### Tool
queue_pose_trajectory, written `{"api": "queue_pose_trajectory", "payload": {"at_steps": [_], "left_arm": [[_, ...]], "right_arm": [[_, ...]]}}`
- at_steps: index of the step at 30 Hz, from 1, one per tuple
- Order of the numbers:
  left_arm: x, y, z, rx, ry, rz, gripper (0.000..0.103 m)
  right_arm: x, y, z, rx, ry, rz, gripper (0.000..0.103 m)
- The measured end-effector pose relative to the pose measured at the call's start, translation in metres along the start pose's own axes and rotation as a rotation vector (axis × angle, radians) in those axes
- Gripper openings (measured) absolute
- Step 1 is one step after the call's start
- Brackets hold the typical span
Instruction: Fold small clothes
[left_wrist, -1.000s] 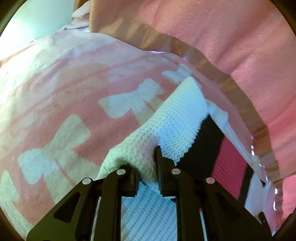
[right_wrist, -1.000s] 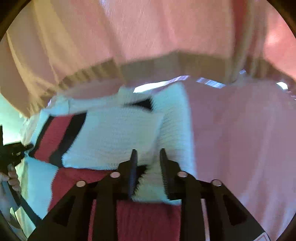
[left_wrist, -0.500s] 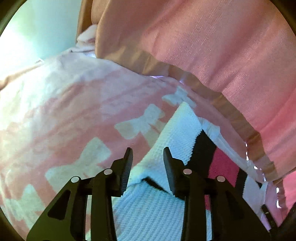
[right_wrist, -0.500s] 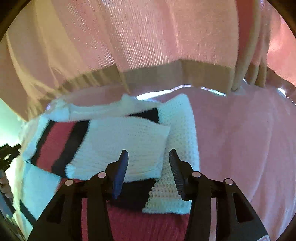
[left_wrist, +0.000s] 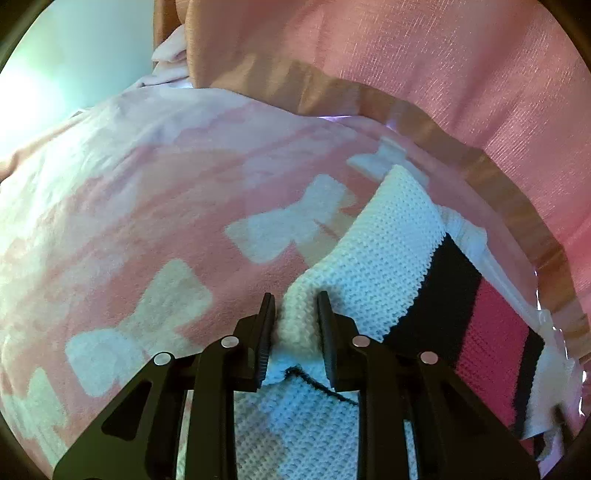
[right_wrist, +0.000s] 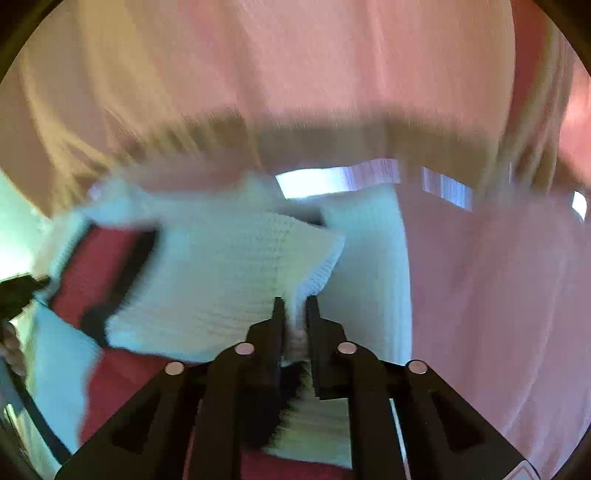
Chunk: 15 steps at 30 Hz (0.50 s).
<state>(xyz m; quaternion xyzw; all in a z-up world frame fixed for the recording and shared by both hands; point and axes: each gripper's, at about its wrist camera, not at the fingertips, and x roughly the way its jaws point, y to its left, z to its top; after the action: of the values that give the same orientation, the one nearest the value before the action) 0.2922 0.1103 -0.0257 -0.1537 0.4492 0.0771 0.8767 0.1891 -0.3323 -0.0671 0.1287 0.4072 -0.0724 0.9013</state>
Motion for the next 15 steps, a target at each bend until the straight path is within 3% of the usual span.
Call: {"api": "queue_pose_trajectory", "payload": {"at_steps": [3,5,9,12,15], "left_arm": [[-0.001,0.005,0.001,-0.003,0.007,-0.016,0.023],[-0.001,0.009,0.002,-0.006,0.007,-0.022,0.024],[-0.003,0.010,0.001,0.011,-0.008,-0.025,0.024],[-0.002,0.010,0.001,0.015,-0.006,-0.036,0.024],[-0.001,0.013,0.003,-0.001,0.008,-0.053,0.025]], "right_arm": [[-0.019,0.005,0.002,0.002,-0.044,-0.062,0.017],[-0.049,0.028,0.006,-0.063,-0.138,-0.073,0.023],[-0.071,0.099,0.019,-0.174,-0.182,0.073,0.024],[-0.045,0.179,0.032,-0.301,-0.146,0.184,0.024],[-0.012,0.235,0.034,-0.392,-0.111,0.209,0.024]]}}
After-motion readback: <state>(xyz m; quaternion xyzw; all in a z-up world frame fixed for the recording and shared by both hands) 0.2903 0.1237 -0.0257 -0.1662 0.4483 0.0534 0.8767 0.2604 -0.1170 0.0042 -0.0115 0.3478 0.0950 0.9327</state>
